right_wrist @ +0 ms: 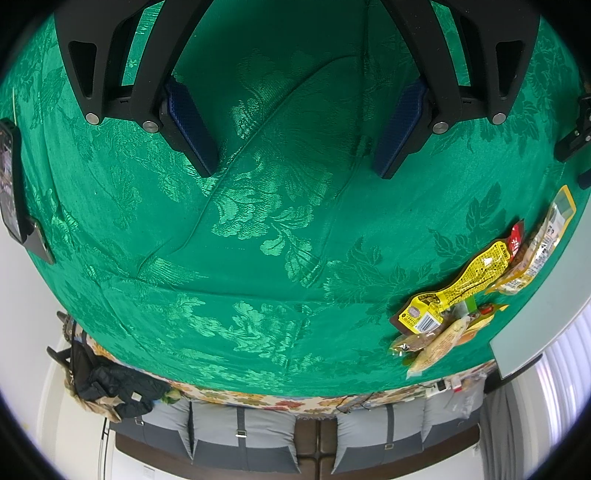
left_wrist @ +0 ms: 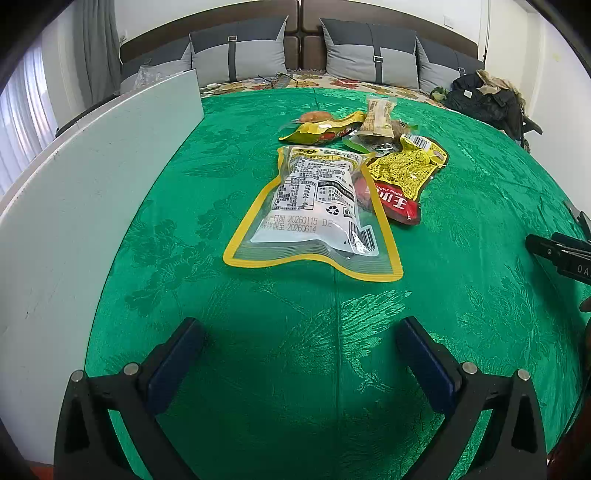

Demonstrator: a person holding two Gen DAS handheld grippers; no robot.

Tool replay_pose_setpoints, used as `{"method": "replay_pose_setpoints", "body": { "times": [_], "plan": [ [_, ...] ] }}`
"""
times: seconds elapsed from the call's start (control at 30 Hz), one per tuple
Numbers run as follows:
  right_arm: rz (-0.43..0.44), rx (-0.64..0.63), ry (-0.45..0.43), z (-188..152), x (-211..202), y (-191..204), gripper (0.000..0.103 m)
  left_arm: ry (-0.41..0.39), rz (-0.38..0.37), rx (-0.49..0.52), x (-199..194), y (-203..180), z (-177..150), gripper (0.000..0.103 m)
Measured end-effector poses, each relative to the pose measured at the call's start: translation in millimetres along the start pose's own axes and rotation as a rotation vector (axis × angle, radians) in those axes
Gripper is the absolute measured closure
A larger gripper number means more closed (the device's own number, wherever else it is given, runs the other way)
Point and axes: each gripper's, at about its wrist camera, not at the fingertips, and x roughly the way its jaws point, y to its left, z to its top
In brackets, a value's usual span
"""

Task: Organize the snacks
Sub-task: 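Move both tools back over the snack pile on the bedspread, then grasp the clear yellow-edged peanut bag with the left tool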

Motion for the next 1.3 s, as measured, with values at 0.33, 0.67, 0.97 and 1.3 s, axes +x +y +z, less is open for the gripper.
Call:
{"method": "replay_pose_setpoints", "body": {
  "times": [0.33,0.67,0.97,1.3],
  "plan": [
    [-0.001,0.0,0.0,0,0,0,0.014,0.127,-0.12,0.043,-21,4,14,0.001],
    [-0.001,0.001,0.0,0,0,0,0.013,0.16,-0.151,0.126,7,-12,106,0.001],
    [-0.002,0.001,0.0,0,0,0,0.013,0.227,-0.077,0.183,56,-21,127,0.001],
    [-0.002,0.002,0.001,0,0,0,0.013,0.261,-0.049,0.041,86,19,118,0.001]
  ]
}}
